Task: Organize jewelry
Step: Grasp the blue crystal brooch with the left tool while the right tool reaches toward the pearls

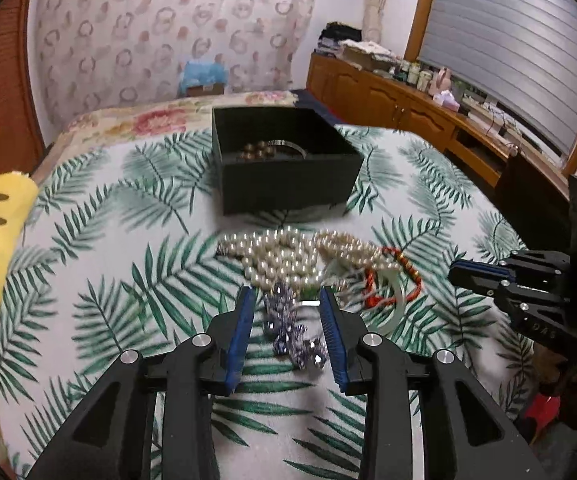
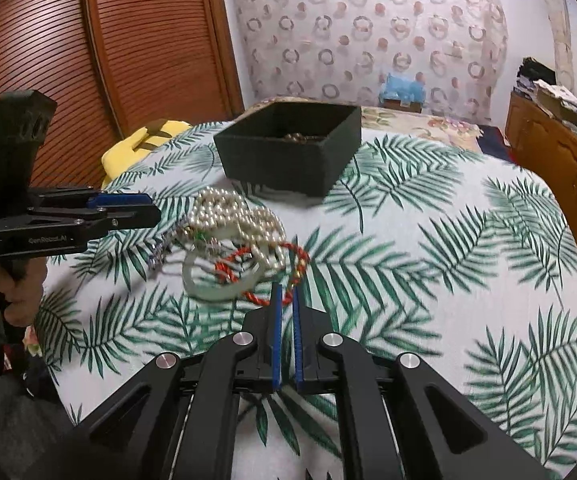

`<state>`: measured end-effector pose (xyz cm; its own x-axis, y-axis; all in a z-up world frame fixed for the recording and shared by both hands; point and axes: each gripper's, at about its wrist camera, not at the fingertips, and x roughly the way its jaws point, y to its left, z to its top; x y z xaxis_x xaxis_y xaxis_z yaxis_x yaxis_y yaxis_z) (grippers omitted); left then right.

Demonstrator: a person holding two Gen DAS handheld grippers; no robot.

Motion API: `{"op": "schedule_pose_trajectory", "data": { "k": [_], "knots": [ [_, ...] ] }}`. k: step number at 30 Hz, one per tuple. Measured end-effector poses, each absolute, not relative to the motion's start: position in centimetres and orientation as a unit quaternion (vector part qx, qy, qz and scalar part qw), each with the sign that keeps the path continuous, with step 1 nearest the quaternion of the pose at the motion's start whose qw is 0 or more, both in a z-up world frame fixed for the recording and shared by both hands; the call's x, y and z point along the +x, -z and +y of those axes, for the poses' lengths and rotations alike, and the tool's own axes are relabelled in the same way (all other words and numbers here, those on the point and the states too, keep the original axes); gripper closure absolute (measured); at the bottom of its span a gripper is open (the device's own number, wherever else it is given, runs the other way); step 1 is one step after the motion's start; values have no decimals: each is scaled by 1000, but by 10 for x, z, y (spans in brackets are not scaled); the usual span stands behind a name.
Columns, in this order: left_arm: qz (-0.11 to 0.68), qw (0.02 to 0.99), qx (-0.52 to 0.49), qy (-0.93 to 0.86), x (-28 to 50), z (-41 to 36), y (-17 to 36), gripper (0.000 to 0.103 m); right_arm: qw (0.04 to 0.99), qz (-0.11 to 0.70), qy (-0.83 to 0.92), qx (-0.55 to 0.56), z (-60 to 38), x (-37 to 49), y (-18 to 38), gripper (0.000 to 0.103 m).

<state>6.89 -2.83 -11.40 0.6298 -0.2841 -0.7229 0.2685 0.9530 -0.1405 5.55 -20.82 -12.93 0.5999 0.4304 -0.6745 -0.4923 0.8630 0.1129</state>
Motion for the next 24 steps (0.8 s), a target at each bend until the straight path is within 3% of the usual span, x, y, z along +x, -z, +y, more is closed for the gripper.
{"op": "schedule_pose_trajectory", "data": {
  "k": [18, 21, 24],
  "knots": [
    [432, 892, -54, 126, 81, -25, 137, 67, 892, 367, -260, -36, -213, 49, 140, 97],
    [432, 889, -63, 135, 80, -27, 137, 78, 892, 367, -261, -37, -212, 48, 140, 97],
    [431, 892, -51, 126, 78, -28, 135, 80, 892, 367, -260, -36, -212, 49, 140, 97]
  ]
}}
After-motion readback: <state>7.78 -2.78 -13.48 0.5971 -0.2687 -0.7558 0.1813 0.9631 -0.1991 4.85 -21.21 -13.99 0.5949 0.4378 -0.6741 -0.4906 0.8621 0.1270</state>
